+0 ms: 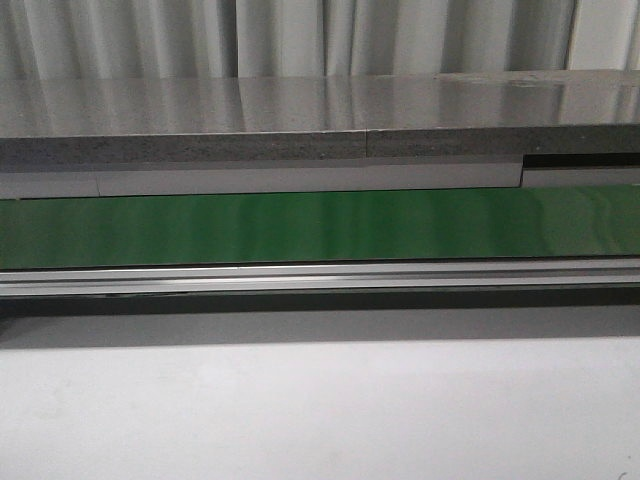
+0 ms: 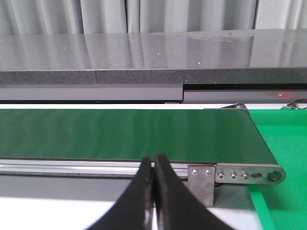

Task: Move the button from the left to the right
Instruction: 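Lower the left gripper toward the yellow push button in the blue tray, then close the left gripper around the yellow push button's black body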

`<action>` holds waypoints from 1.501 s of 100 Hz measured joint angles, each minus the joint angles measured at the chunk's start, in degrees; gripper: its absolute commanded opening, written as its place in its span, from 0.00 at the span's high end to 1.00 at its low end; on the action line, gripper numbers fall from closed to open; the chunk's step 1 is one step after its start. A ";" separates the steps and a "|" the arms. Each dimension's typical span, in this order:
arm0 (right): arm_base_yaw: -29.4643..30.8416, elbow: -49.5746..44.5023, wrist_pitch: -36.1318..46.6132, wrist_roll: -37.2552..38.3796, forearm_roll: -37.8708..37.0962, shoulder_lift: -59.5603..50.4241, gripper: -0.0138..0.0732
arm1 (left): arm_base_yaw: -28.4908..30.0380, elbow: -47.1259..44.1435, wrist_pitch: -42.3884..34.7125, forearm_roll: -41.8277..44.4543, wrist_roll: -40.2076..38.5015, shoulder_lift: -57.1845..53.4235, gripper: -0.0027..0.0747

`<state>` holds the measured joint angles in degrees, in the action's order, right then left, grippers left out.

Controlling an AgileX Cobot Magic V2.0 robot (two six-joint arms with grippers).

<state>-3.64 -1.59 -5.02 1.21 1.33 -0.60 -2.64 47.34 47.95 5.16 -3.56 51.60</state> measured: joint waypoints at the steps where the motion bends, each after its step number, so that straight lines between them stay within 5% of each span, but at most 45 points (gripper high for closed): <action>1: 0.00 0.00 0.00 0.00 0.00 0.00 0.92 | 0.00 0.00 -0.13 0.23 0.00 0.00 0.14; 58: 0.00 0.00 0.00 0.00 0.00 0.00 0.92 | 15.46 13.21 -5.92 1.14 -1.40 18.69 0.16; 105: 0.00 0.00 0.00 0.00 0.00 0.00 0.92 | 20.27 27.94 -7.50 1.46 -1.40 45.92 0.16; 150: 0.00 0.00 0.00 0.00 0.00 0.00 0.92 | 20.49 29.00 -7.49 1.54 -1.40 55.60 0.16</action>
<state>-3.64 -1.59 -5.02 1.21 1.33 -0.60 17.85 76.35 40.45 6.70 -4.96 107.20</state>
